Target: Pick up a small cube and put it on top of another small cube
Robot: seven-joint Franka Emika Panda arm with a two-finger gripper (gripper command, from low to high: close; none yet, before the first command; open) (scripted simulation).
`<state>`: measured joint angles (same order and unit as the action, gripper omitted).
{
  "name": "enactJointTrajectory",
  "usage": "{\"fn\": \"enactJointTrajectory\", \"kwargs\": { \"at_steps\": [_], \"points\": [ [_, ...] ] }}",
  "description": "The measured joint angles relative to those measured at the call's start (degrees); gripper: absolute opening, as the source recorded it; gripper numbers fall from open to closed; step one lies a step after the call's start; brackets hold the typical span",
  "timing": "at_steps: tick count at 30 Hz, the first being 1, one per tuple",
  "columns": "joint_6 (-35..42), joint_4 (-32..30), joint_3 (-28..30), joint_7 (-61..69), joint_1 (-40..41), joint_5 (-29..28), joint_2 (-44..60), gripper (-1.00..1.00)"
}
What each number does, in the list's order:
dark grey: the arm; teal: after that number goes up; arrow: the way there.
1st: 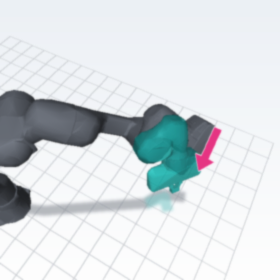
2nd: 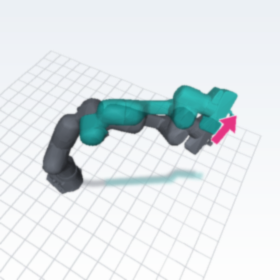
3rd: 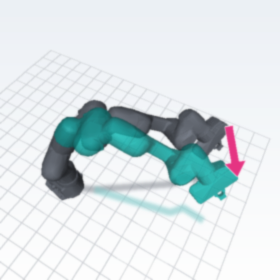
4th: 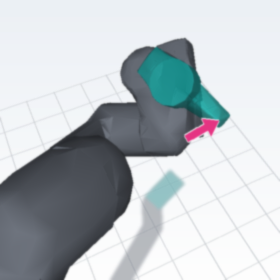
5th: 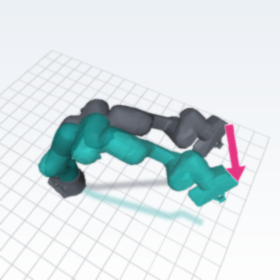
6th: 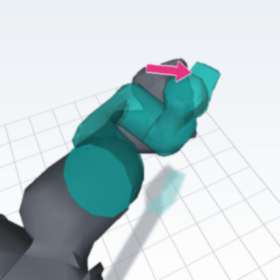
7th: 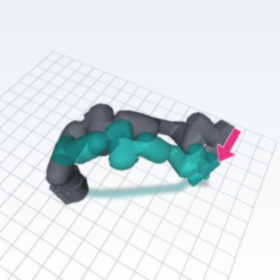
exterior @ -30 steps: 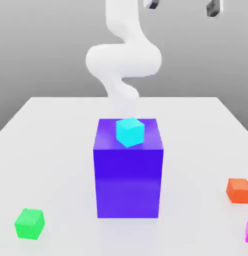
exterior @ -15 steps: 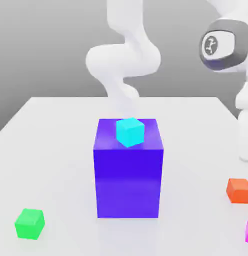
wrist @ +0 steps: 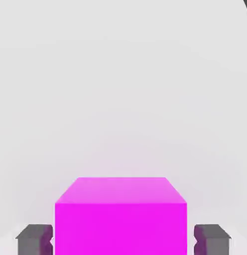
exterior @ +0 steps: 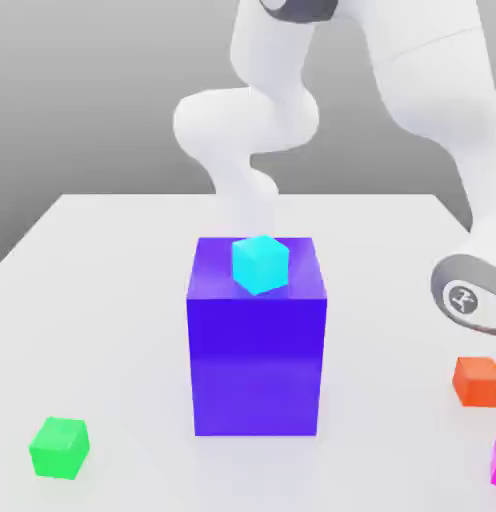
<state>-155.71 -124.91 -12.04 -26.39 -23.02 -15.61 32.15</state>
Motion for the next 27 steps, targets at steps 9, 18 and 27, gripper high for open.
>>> {"fn": "enactJointTrajectory", "kwargs": {
  "at_steps": [9, 18, 27],
  "points": [
    [6.0, -3.1, -0.3, 0.3, 4.6, 5.1, -9.2, -1.00],
    [6.3, -9.3, 12.0, -11.1, 16.5, 12.5, -16.2, -1.00],
    [5.7, -15.7, 25.7, -23.8, 28.2, 19.1, -22.3, -1.00]
  ]
}}
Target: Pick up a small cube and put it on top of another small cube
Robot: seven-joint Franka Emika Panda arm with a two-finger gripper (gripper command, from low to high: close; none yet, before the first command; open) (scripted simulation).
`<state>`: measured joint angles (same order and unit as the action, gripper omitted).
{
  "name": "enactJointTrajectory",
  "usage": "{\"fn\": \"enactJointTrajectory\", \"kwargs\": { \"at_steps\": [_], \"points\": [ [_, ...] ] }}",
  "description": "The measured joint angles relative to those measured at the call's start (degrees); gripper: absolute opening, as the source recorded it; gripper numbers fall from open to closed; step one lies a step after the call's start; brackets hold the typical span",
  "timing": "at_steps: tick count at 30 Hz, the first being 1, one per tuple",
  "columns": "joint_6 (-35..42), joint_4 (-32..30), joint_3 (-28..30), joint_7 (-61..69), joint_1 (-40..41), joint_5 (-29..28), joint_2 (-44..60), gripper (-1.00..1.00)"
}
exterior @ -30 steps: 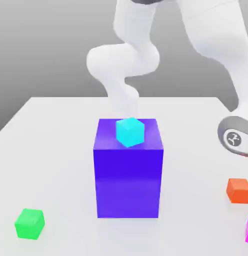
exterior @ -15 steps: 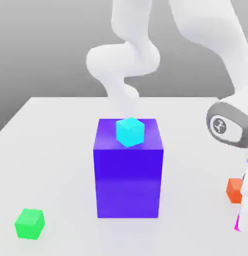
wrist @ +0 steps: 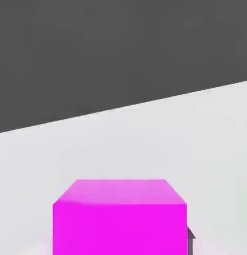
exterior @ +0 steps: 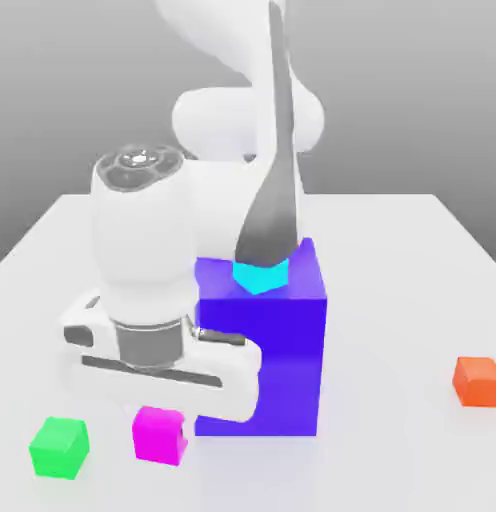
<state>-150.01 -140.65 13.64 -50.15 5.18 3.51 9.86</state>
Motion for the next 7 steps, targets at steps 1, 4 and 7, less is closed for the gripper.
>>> {"fn": "enactJointTrajectory", "kwargs": {
  "at_steps": [1, 4, 7],
  "points": [
    [-0.9, -0.2, 1.3, -0.9, 1.5, 1.5, 0.9, -1.00],
    [-6.2, 0.3, 1.4, -0.5, 6.5, 7.3, 7.0, 1.00],
    [-6.2, 0.3, 1.4, -0.5, 6.5, 7.3, 7.0, 1.00]
  ]
}}
